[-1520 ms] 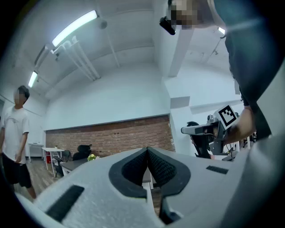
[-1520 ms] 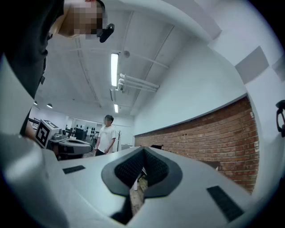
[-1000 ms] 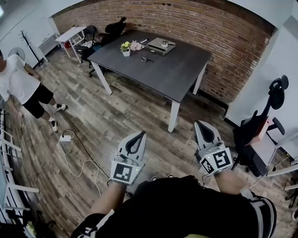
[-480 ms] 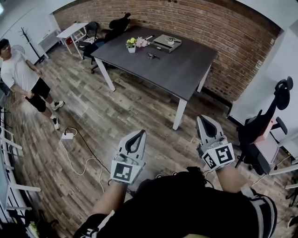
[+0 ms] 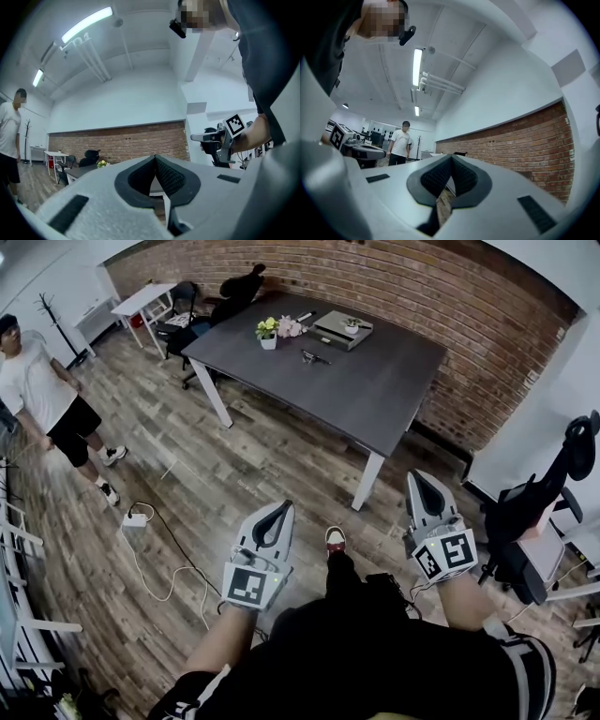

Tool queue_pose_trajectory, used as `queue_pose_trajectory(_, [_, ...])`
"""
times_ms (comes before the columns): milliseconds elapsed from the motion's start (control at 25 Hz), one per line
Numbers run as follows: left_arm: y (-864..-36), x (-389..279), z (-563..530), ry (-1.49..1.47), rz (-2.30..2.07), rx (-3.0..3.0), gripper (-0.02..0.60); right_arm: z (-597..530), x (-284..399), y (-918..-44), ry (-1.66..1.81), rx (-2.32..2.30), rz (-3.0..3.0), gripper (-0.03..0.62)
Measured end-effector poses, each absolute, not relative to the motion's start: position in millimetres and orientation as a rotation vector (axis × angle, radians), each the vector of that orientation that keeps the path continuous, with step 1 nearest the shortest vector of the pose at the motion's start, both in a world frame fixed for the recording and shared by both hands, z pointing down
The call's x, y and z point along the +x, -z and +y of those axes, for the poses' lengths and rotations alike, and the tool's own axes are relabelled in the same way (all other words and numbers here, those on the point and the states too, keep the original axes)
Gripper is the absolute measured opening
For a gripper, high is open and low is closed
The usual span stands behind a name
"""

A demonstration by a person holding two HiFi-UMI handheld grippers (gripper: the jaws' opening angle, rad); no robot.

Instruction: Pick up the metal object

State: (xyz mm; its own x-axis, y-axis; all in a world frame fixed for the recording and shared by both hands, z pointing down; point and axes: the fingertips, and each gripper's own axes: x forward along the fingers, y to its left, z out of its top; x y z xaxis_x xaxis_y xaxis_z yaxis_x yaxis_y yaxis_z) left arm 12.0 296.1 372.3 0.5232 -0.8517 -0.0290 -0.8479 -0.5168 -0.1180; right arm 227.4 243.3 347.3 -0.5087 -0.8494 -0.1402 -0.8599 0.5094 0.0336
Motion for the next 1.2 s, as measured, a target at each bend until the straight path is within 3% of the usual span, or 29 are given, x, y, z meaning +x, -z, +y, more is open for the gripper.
queue_pose_trajectory(720, [-364.0,-3.4,15.0,0.075,1.53,-2.613,0.009,-43.5,188.8,-356.5,-0.1,-1.373,2.711,-0.006])
queue_pose_trajectory(1200, [-355.3,-0.4,-107.4,0.087,1.512,-2.611,0.009,-157.1,163.8,-350.1,-0.098,-1.276,2.763,-0.006])
